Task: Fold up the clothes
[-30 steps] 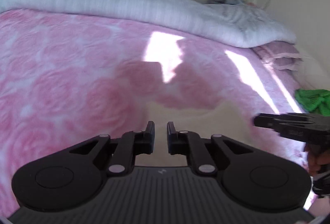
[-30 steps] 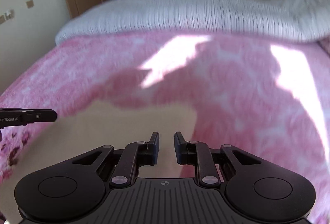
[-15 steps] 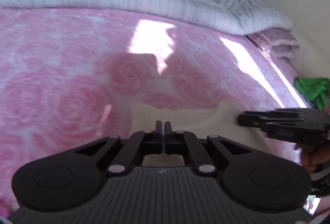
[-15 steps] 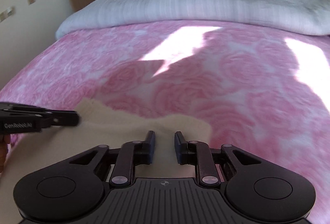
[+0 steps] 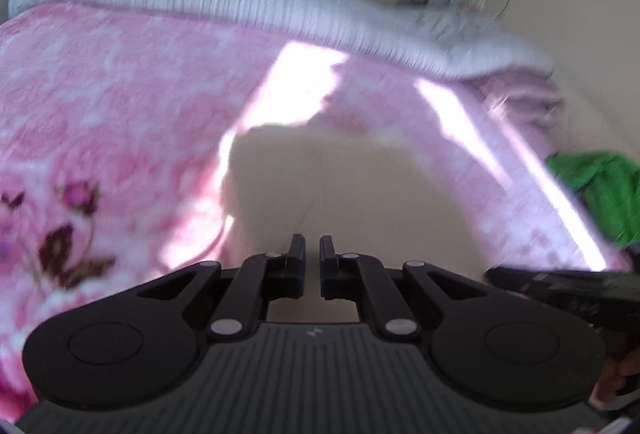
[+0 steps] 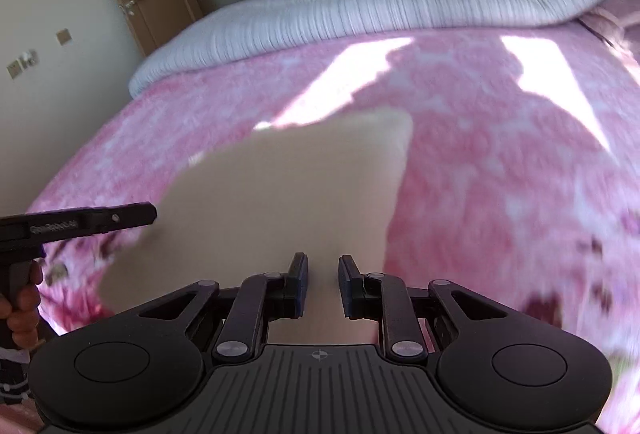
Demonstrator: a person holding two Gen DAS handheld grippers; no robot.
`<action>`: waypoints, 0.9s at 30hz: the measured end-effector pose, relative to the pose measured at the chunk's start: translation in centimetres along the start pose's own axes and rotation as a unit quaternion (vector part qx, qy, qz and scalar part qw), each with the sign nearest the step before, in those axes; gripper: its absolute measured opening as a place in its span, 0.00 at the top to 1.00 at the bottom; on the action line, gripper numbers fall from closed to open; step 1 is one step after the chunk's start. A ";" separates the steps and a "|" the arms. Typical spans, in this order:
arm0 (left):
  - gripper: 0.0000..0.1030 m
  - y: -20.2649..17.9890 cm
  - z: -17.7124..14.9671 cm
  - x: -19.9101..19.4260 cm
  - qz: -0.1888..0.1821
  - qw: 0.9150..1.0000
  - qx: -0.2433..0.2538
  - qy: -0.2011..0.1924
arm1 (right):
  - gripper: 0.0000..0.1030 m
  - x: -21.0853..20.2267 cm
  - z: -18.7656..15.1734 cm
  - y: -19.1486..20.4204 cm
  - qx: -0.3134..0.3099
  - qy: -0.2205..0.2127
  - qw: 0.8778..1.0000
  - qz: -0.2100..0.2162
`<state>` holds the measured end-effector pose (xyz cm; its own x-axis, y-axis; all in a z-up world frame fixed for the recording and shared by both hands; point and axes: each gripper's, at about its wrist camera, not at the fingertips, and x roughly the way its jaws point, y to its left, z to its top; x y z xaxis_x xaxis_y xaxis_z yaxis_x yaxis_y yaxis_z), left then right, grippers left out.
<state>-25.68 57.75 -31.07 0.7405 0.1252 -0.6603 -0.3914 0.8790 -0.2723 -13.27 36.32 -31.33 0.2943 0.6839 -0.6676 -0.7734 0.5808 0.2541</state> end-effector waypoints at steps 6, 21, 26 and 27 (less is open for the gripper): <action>0.94 -2.0 0.7 -0.1 0.059 0.998 0.013 0.012 | 0.76 2.7 0.5 1.3 -0.012 0.025 0.998 -0.052; 0.76 -6.8 -2.4 -7.1 0.092 0.994 0.040 0.044 | 0.36 -3.9 -1.7 5.7 0.014 0.064 0.994 -0.087; 0.74 -7.4 -3.3 -8.5 0.106 0.992 0.048 0.046 | 0.36 -4.8 -2.5 6.7 0.010 0.069 0.993 -0.097; 0.73 -7.6 -3.4 -8.8 0.108 0.992 0.050 0.046 | 0.36 -4.9 -2.6 6.9 0.007 0.070 0.993 -0.098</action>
<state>-31.09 48.45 -25.57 0.5905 0.2781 -0.7576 -0.4764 0.8779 -0.0491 -21.53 35.78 -28.12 0.3576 0.4895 -0.7953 -0.7005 0.7038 0.1182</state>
